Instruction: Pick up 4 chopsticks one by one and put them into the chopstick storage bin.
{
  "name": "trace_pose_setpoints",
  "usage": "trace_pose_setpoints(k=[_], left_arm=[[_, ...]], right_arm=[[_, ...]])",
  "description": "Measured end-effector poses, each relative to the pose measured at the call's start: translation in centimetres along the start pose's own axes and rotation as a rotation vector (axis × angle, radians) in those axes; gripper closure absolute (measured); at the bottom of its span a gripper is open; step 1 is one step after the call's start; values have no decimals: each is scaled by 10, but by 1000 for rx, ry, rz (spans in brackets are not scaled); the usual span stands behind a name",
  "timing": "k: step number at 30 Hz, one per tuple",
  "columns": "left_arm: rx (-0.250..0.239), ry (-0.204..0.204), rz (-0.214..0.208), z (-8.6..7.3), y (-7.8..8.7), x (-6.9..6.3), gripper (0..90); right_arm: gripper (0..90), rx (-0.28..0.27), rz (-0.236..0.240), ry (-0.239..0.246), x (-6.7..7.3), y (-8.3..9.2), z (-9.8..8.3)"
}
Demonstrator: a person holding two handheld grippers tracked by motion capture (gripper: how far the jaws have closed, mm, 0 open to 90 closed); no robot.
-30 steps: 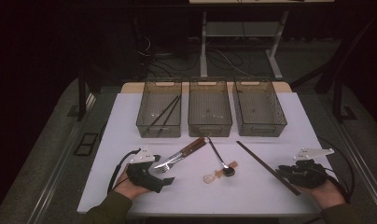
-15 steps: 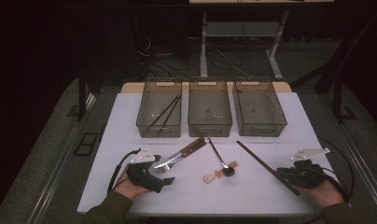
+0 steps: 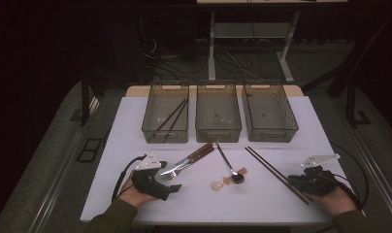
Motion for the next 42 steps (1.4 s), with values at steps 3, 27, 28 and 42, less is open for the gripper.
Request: trace_pose_setpoints(k=[3,27,28,42], left_arm=[[4,-2,0,0,0,0,0],[7,-4,-1,0,-1,0,1],[7,-4,-1,0,-1,0,1],[6,-2,-2,0,-1,0,1]], right_arm=[[826,-4,-10,15,1,0,0],[845,8,-2,-11,1,0,2],[845,3,2,-12,1,1,3],[844,-91,33,-17,-3,15,11]])
Point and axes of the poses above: each handheld gripper's, and its own axes: y roughly backward along the jaws, z roughly out of its top, x roughly to its left, the point moved 5 cm from there along -y, roughly forward along the jaws, and after that the axes turned 15 degrees about -z, right-handed, at the moved point
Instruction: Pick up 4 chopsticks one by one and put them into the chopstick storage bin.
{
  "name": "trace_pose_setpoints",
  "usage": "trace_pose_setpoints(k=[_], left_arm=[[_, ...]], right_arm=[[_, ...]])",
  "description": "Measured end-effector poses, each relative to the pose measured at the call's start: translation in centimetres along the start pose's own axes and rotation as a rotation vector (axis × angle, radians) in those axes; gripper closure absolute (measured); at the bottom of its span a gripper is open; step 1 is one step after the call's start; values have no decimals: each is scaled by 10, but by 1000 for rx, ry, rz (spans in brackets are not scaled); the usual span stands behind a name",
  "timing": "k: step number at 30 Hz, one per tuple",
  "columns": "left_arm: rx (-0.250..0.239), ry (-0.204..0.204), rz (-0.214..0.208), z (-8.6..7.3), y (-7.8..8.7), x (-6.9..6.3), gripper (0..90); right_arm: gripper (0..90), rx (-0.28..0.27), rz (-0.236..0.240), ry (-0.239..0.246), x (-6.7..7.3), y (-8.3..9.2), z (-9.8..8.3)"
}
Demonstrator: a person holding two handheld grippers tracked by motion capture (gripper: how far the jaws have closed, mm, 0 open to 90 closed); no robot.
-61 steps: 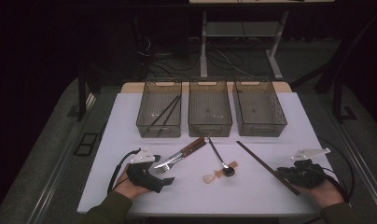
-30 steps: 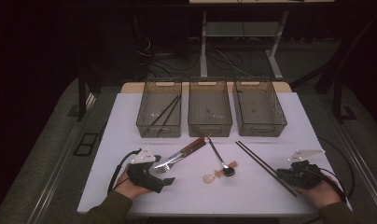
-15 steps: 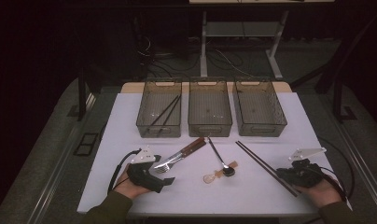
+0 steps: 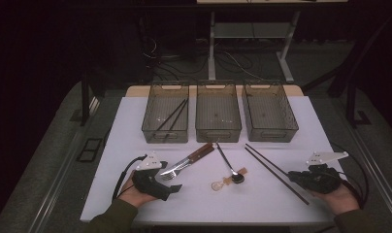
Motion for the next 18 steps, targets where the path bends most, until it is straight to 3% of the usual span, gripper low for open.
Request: trace_pose_setpoints(k=[18], left_arm=[[-6,-1,2,0,0,-1,0]], right_arm=[[844,-64,58,-8,8,11,15]])
Point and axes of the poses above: each handheld gripper's, and its own axes: y roughly backward along the jaws, z roughly out of its top, x roughly to its left, the point moved 5 cm from there along -y, roughly forward along the jaws, and after that the axes turned 15 degrees about -z, right-handed, at the moved point
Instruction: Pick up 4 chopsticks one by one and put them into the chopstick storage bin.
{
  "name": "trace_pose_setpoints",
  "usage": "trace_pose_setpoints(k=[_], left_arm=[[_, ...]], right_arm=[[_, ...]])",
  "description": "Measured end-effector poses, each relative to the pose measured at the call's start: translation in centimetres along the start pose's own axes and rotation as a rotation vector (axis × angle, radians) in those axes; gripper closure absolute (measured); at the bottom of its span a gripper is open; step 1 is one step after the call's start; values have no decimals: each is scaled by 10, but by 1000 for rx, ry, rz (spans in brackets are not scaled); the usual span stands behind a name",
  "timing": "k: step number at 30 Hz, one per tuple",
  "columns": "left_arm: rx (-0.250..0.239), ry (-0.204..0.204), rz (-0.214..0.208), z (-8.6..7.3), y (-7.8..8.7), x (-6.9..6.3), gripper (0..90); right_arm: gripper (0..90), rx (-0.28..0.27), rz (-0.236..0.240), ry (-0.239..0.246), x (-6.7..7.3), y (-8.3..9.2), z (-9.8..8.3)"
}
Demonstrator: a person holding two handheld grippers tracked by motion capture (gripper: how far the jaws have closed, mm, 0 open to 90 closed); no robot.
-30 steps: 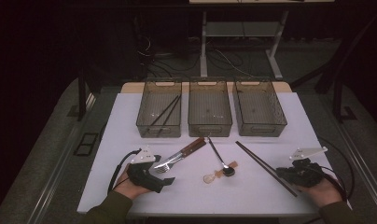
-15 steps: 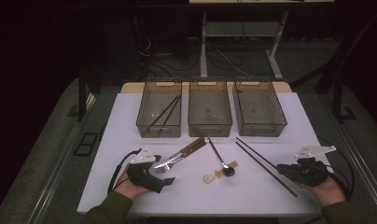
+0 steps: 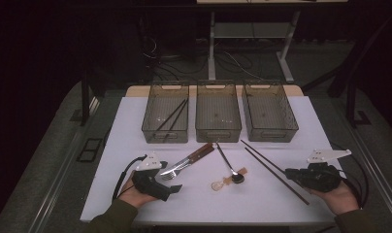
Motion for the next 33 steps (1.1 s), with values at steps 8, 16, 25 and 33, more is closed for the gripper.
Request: trace_pose_setpoints(k=[8,16,25,33], left_arm=[[-7,6,5,0,1,0,0],[-4,3,4,0,0,0,0],[-14,4,-19,-1,-3,-2,0],[-26,3,-26,0,-3,-3,0]], right_arm=[[844,-26,29,-5,5,2,9],[844,-52,55,-1,11,2,20],[844,-76,72,1,18,-2,37],[844,-102,82,-9,23,-7,57]])
Point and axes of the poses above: each handheld gripper's, and its own axes: y roughly backward along the jaws, z roughly out of its top, x roughly to its left, the point moved 5 cm from there along -y, roughly forward along the jaws, and after that the axes turned 15 degrees about -z, right-handed, at the moved point
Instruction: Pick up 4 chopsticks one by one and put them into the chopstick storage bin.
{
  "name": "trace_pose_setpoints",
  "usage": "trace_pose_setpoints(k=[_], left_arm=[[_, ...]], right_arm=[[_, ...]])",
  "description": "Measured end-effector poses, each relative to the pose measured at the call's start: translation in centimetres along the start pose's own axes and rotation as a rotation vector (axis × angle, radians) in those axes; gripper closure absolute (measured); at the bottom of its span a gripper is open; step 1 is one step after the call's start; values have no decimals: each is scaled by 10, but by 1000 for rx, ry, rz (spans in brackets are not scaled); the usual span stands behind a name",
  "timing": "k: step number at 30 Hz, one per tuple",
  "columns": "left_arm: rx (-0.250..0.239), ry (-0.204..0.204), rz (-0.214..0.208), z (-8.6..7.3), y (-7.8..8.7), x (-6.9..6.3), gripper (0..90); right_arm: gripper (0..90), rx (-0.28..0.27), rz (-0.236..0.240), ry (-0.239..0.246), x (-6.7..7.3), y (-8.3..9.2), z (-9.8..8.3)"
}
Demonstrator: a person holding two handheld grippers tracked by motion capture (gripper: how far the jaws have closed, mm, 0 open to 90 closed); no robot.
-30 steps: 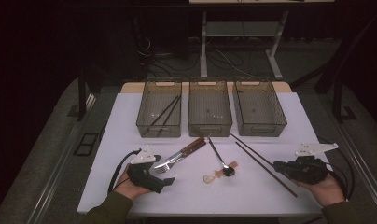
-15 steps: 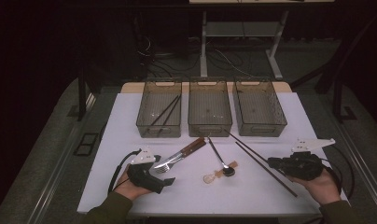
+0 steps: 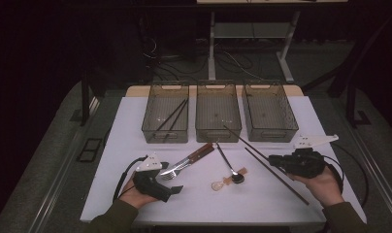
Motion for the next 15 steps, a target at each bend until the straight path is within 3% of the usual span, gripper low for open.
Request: trace_pose_setpoints(k=[4,15], left_arm=[[-1,-15,-3,1,0,1,0],[-1,-6,-3,0,1,0,0]], right_arm=[[844,2,0,-1,3,-8,10],[844,8,-1,-12,13,-25,32]])
Point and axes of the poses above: each handheld gripper's, and its own axes: y roughly backward along the jaws, z roughly out of its top, x roughly to its left, the point moved 5 cm from there along -y, roughly forward along the jaws, and after that the axes turned 15 degrees about -z, right-handed, at the moved point
